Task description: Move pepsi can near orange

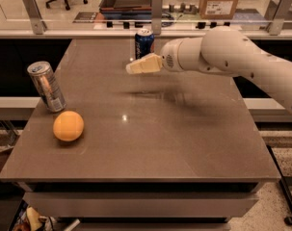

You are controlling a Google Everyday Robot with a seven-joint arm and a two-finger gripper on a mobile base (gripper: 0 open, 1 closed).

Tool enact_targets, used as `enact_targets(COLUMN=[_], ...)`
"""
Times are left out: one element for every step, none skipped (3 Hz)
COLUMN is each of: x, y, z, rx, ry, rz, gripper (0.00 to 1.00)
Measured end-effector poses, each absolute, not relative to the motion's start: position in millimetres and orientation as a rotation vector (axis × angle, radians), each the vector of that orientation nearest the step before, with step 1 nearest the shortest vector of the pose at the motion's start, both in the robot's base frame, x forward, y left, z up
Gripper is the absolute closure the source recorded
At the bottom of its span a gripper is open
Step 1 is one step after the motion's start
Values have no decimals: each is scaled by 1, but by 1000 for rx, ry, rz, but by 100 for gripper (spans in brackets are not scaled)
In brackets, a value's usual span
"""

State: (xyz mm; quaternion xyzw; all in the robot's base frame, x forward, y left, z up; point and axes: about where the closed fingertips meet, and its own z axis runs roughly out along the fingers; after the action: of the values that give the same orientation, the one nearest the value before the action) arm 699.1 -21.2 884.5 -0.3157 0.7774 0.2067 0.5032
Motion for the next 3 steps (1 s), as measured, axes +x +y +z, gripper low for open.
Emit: enact_targets(x=[726, 747, 766], y=[-13, -14, -19], z=[877, 873, 870], rx=[-746, -737, -731], ry=[1830, 1789, 1764], rz=[532, 533, 535], gripper=[0, 0, 0])
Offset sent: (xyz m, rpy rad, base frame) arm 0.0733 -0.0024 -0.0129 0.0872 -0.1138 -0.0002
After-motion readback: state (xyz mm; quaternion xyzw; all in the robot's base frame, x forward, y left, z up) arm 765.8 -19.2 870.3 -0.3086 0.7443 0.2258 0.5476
